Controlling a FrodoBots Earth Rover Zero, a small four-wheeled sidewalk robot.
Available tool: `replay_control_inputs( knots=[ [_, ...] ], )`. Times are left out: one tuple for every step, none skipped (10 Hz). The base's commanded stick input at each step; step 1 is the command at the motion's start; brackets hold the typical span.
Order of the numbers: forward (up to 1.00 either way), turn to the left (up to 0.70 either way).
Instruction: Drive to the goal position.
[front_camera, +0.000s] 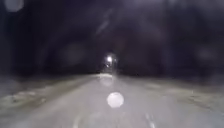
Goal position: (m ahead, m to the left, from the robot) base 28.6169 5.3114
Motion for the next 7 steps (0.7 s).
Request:
replay_control_inputs(
  knots=[
    [0.85,-0.03],
    [0.85,-0.03],
    [0.85,-0.03],
    [0.85,-0.02],
    [0.85,-0.02],
    [0.85,-0.01],
    [0.85,0.0]
  ],
)
